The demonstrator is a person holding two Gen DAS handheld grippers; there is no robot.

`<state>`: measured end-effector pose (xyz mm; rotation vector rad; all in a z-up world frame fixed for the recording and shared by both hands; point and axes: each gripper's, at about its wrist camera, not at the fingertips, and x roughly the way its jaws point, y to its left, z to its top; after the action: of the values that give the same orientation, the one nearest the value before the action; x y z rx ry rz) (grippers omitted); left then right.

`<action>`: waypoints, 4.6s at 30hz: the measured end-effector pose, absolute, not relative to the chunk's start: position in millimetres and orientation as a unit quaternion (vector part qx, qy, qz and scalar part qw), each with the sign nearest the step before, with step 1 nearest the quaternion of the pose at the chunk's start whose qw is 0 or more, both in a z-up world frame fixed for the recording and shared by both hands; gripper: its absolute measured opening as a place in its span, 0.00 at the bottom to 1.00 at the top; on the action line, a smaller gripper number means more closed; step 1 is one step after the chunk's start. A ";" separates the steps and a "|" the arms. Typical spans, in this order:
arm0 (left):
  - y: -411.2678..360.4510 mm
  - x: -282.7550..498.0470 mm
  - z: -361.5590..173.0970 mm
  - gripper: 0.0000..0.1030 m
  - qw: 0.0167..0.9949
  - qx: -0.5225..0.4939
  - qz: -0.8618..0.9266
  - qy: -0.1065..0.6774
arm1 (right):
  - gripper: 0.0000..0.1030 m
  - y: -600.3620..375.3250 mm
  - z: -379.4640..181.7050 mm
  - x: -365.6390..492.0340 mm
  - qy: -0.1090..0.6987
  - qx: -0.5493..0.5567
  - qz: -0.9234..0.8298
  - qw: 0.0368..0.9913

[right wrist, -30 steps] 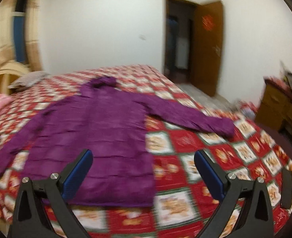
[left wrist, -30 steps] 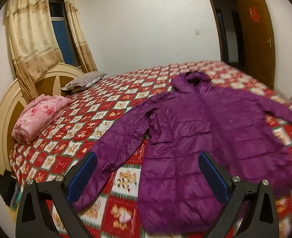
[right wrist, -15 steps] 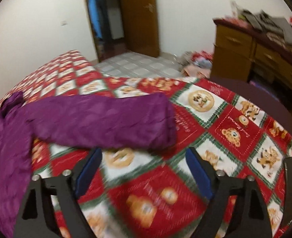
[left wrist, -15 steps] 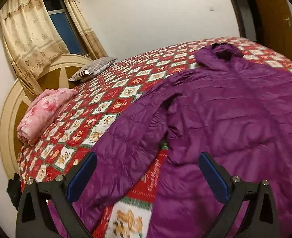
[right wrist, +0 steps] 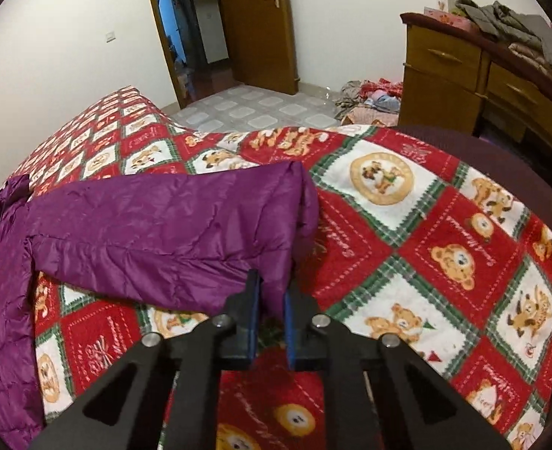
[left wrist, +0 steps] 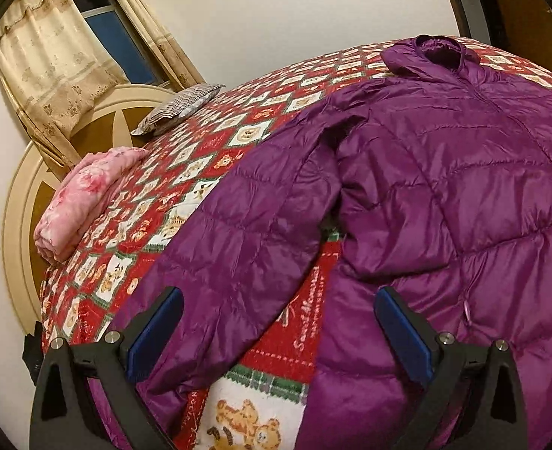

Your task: Fold large clothes

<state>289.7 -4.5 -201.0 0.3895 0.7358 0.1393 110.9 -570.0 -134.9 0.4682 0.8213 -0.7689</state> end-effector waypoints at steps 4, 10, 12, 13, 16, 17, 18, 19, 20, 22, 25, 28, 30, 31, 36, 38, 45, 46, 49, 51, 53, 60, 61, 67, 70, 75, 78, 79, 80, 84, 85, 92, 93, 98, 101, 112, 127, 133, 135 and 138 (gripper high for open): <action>2.8 285.8 -193.2 0.99 0.913 0.191 0.051 0.358 | 0.12 -566.8 -131.8 110.2 0.386 0.203 -0.371 0.820; 18.7 290.5 -159.4 0.99 0.924 0.187 0.056 0.328 | 0.11 -533.5 -91.3 135.1 0.346 0.116 -0.380 0.850; 24.1 297.3 -148.9 0.99 0.927 0.185 0.068 0.319 | 0.11 -514.4 -75.7 148.6 0.331 0.087 -0.370 0.863; 27.4 300.8 -144.8 0.99 0.928 0.185 0.076 0.315 | 0.11 -502.7 -67.7 157.3 0.324 0.071 -0.364 0.871; 37.6 312.3 -135.6 0.99 0.930 0.184 0.101 0.301 | 0.11 -455.1 -45.8 192.9 0.302 0.014 -0.332 0.893; 41.7 316.7 -133.2 0.99 0.931 0.181 0.109 0.299 | 0.11 -443.4 -42.3 202.0 0.299 0.000 -0.323 0.898; 44.6 322.0 -131.2 0.99 0.931 0.178 0.115 0.298 | 0.11 -428.6 -39.3 211.6 0.296 -0.015 -0.311 0.903; 46.6 326.9 -130.0 0.99 0.931 0.174 0.119 0.297 | 0.11 -410.3 -37.2 226.5 0.293 -0.032 -0.295 0.909; 49.2 333.0 -128.5 0.99 0.931 0.172 0.123 0.296 | 0.11 -397.8 -36.6 235.3 0.292 -0.043 -0.285 0.912; 49.7 340.7 -128.2 0.99 0.932 0.172 0.128 0.293 | 0.11 -368.9 -39.0 258.6 0.292 -0.069 -0.260 0.918; 49.5 351.9 -130.9 0.99 0.932 0.172 0.129 0.293 | 0.11 -325.5 -48.2 292.1 0.294 -0.106 -0.223 0.924; 51.2 363.7 -135.7 0.99 0.929 0.175 0.134 0.296 | 0.11 -279.4 -64.2 326.9 0.298 -0.140 -0.182 0.927; 54.1 368.1 -139.0 0.99 0.929 0.176 0.137 0.296 | 0.11 -256.7 -75.3 343.3 0.300 -0.157 -0.161 0.927; 56.0 370.2 -140.4 0.99 0.928 0.178 0.139 0.295 | 0.11 -243.9 -81.0 351.5 0.301 -0.164 -0.150 0.927; 70.1 381.8 -150.6 0.99 0.923 0.182 0.154 0.303 | 0.11 -191.3 -105.6 381.6 0.310 -0.190 -0.101 0.926; 78.3 386.5 -153.6 0.99 0.920 0.180 0.164 0.308 | 0.11 -170.6 -115.5 391.0 0.314 -0.199 -0.081 0.925; 89.2 395.6 -158.1 0.99 0.913 0.180 0.180 0.319 | 0.11 -112.4 -147.0 408.9 0.332 -0.223 -0.026 0.916; 87.8 395.8 -157.5 0.99 0.913 0.182 0.180 0.318 | 0.12 -106.3 -152.2 409.8 0.336 -0.228 -0.021 0.913; 80.1 395.4 -150.0 0.99 0.915 0.187 0.178 0.310 | 0.43 -93.7 -163.6 407.2 0.363 -0.225 0.036 0.903; 74.0 396.0 -141.0 0.99 0.917 0.190 0.182 0.301 | 0.51 -86.1 -158.2 393.6 0.367 -0.215 0.087 0.901; 67.0 398.9 -130.8 0.99 0.918 0.184 0.187 0.297 | 0.51 -84.3 -143.5 377.4 0.359 -0.213 0.106 0.902; 0.6 407.1 -99.8 0.99 0.932 0.170 0.155 0.279 | 0.53 -162.5 -85.9 352.9 0.332 -0.145 0.068 0.930; -11.9 407.9 -97.8 0.99 0.934 0.173 0.146 0.276 | 0.50 -184.6 -84.6 357.6 0.335 -0.136 0.037 0.932; -102.2 423.5 -111.8 0.99 0.938 0.200 0.098 0.267 | 0.30 -353.7 -103.2 386.3 0.346 0.018 -0.177 0.921; -134.8 438.9 -146.3 0.99 0.922 0.260 0.110 0.264 | 0.30 -386.4 -121.3 399.1 0.356 0.043 -0.193 0.913; -121.5 466.7 -204.8 0.99 0.885 0.299 0.162 0.319 | 0.30 -387.7 -157.4 414.6 0.402 0.048 -0.152 0.902; -102.4 467.9 -209.0 0.99 0.891 0.266 0.159 0.331 | 0.30 -365.3 -181.0 421.7 0.425 0.008 -0.130 0.896; -99.5 467.2 -209.6 0.99 0.891 0.263 0.159 0.334 | 0.30 -360.9 -186.5 418.8 0.428 -0.006 -0.125 0.895; -97.9 466.5 -210.1 0.99 0.892 0.260 0.158 0.334 | 0.30 -357.1 -190.2 418.3 0.428 -0.021 -0.128 0.894; -97.6 469.2 -215.1 0.99 0.893 0.253 0.152 0.339 | 0.30 -349.8 -197.7 424.3 0.433 -0.058 -0.134 0.890; -97.7 469.5 -215.3 0.99 0.894 0.250 0.152 0.340 | 0.30 -348.3 -198.2 424.1 0.433 -0.061 -0.135 0.889; -84.8 455.9 -161.5 0.99 0.921 0.194 0.138 0.308 | 0.31 -357.4 -166.2 407.6 0.389 -0.024 -0.123 0.912; -85.8 454.5 -152.1 0.99 0.926 0.188 0.137 0.299 | 0.31 -359.0 -154.4 403.5 0.366 -0.022 -0.132 0.921; -114.8 469.7 -154.5 0.99 0.925 0.206 0.118 0.296 | 0.31 -384.8 -136.1 428.8 0.354 0.028 -0.159 0.921; -127.0 484.7 -197.8 0.99 0.901 0.253 0.134 0.326 | 0.30 -395.1 -160.2 452.1 0.397 0.031 -0.161 0.903; -112.1 474.3 -183.5 0.99 0.908 0.204 0.112 0.347 | 0.30 -398.9 -176.5 450.2 0.440 0.026 -0.159 0.884; -128.2 446.0 -216.5 0.99 0.906 0.181 0.041 0.382 | 0.43 -289.7 -203.3 415.6 0.442 -0.007 -0.081 0.893; -126.0 450.9 -218.5 0.99 0.906 0.158 0.031 0.391 | 0.44 -282.5 -207.3 416.3 0.434 -0.030 -0.096 0.895; -124.5 451.3 -218.7 0.99 0.907 0.152 0.027 0.391 | 0.44 -282.0 -207.7 414.9 0.432 -0.031 -0.098 0.896; -121.3 452.7 -218.9 0.99 0.908 0.141 0.022 0.394 | 0.44 -280.7 -208.7 416.0 0.430 -0.034 -0.100 0.897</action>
<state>452.7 -121.3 -218.9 0.2915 0.8124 0.0460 416.0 -280.7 -208.7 -0.0695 0.8914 -0.2066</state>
